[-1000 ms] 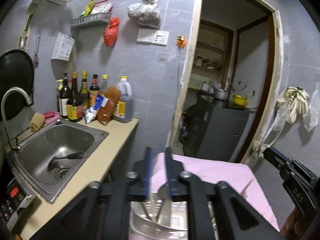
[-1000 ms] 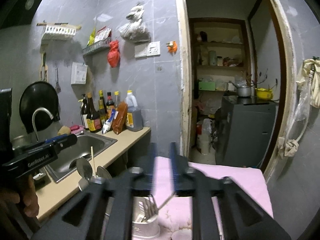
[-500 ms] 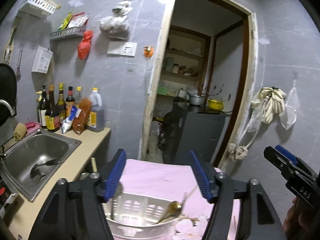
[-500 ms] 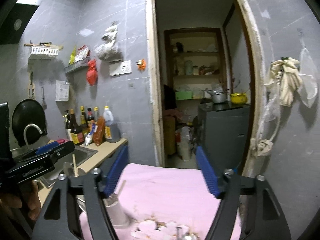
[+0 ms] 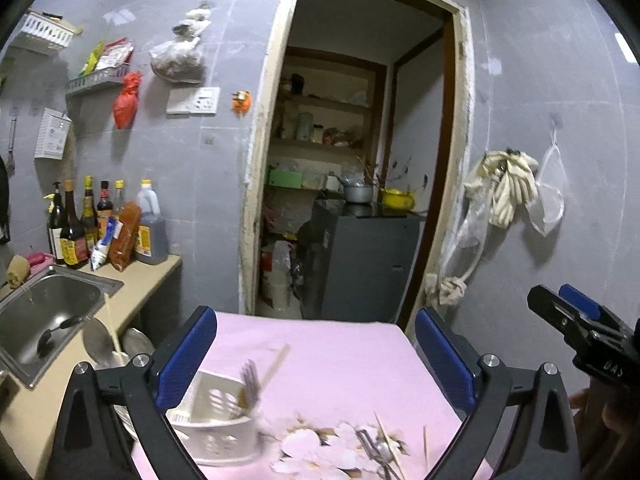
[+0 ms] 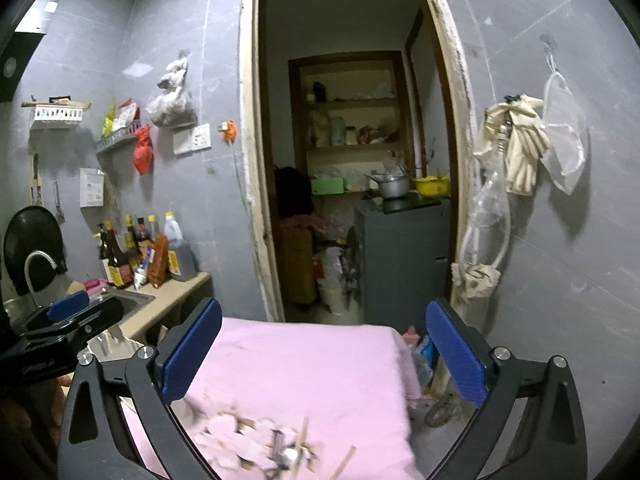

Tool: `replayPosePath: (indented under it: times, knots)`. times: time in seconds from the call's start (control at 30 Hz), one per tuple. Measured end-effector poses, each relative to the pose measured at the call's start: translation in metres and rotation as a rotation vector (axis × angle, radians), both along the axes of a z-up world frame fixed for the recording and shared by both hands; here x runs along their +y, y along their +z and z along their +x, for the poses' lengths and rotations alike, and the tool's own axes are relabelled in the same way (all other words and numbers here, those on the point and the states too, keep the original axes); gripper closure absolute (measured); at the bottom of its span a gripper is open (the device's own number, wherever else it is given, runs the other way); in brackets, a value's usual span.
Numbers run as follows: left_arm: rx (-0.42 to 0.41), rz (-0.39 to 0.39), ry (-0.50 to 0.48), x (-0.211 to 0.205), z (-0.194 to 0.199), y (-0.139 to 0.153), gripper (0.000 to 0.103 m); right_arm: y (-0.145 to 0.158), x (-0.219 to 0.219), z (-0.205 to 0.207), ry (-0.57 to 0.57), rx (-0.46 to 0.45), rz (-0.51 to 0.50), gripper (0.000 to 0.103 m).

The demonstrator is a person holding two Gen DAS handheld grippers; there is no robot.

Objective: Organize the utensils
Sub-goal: 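Move both open tools back to the utensil pile, then grasp a silver fork with the left tool while the right tool grasps a chopstick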

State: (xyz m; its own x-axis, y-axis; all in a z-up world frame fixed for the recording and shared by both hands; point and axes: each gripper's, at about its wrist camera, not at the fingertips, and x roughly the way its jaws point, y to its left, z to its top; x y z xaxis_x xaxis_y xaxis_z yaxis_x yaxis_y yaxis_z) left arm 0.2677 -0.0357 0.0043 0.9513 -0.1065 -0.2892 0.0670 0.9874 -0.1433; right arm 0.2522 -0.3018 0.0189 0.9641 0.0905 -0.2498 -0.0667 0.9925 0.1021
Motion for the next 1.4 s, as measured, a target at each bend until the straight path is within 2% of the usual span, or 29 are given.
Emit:
replayPosePath:
  times: [0.4, 0.7, 0.8, 0.87, 0.97, 1.0, 1.1, 1.17, 1.23, 1.27, 1.4]
  knots:
    - [0.160, 0.014, -0.035, -0.053, 0.008, -0.063, 0.003, -0.057, -0.056, 0.014, -0.058, 0.142, -0.001, 0.003]
    - [0.304, 0.024, -0.044, -0.060, 0.034, -0.122, 0.003, -0.136, -0.062, 0.044, -0.052, 0.327, 0.042, 0.003]
    - [0.307, 0.032, -0.043, -0.061, 0.040, -0.133, 0.003, -0.157, -0.059, 0.052, -0.039, 0.363, 0.044, 0.004]
    - [0.312, 0.053, -0.046, -0.063, 0.045, -0.141, 0.004, -0.170, -0.055, 0.059, -0.025, 0.385, 0.041, 0.008]
    - [0.325, 0.063, -0.056, -0.067, 0.053, -0.152, 0.008, -0.187, -0.050, 0.067, 0.007, 0.420, 0.050, 0.018]
    - [0.331, 0.064, -0.060, -0.067, 0.055, -0.156, 0.008, -0.192, -0.047, 0.071, 0.023, 0.434, 0.058, 0.025]
    - [0.366, 0.067, -0.081, -0.069, 0.065, -0.166, 0.020, -0.206, -0.039, 0.079, 0.063, 0.469, 0.074, 0.046]
    - [0.401, 0.068, -0.105, -0.070, 0.073, -0.174, 0.036, -0.216, -0.033, 0.083, 0.094, 0.497, 0.085, 0.051]
    - [0.440, 0.049, -0.150, -0.071, 0.080, -0.180, 0.048, -0.221, -0.028, 0.085, 0.107, 0.514, 0.084, 0.061]
    - [0.461, 0.037, -0.166, -0.071, 0.084, -0.182, 0.052, -0.222, -0.026, 0.086, 0.113, 0.517, 0.084, 0.063]
    - [0.529, 0.012, -0.208, -0.076, 0.096, -0.192, 0.059, -0.226, -0.019, 0.089, 0.133, 0.538, 0.079, 0.067]
